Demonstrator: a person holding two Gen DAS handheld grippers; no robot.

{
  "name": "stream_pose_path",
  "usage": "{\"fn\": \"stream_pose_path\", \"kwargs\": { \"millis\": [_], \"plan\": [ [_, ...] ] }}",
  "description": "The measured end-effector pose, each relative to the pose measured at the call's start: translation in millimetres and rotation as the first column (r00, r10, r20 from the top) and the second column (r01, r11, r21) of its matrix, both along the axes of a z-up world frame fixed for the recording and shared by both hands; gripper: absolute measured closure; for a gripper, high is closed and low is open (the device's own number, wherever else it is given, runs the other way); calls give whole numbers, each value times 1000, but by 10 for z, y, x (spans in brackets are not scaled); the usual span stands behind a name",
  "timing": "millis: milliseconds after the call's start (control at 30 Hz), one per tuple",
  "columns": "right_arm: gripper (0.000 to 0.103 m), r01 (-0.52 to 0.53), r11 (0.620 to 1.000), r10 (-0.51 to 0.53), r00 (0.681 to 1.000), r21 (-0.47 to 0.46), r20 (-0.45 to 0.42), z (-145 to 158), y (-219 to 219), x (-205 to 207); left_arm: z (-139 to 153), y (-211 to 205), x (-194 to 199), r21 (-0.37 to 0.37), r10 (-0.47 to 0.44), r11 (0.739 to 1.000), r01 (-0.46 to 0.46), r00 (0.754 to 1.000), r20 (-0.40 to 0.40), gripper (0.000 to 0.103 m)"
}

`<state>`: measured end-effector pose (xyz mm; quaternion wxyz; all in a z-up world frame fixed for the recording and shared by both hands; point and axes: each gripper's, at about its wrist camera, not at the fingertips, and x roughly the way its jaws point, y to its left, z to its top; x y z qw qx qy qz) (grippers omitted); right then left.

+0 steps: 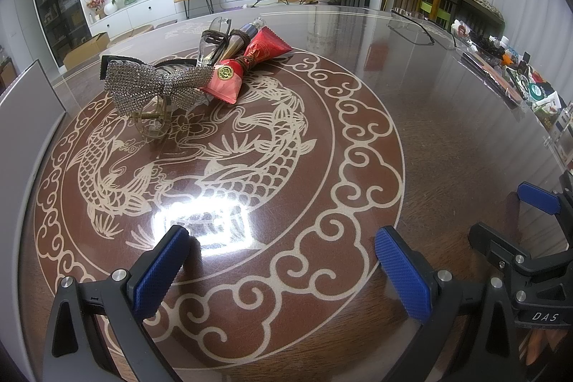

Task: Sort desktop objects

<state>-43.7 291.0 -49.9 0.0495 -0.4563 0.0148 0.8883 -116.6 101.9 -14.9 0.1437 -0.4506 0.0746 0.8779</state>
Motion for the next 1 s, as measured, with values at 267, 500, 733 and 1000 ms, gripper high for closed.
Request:
{"fn": "stream_pose_path", "kwargs": {
  "millis": [267, 500, 733, 1000],
  "plan": [
    [0, -2, 1000, 2, 1000, 0, 0, -1, 1, 0, 6, -3, 3, 0, 0, 1000, 0, 1000, 0, 0],
    [0, -3, 1000, 3, 1000, 0, 0, 0, 1, 0, -1, 0, 33, -6, -24, 1000, 24, 1000, 21, 0],
    [0, -2, 1000, 2, 1000, 0, 0, -1, -1, -1, -91, -365, 286, -13, -76, 997, 76, 997, 34, 0],
    [0, -3, 1000, 3, 1000, 0, 0, 1, -2, -4, -109, -751, 269, -15, -70, 997, 71, 997, 37, 0]
  ]
}}
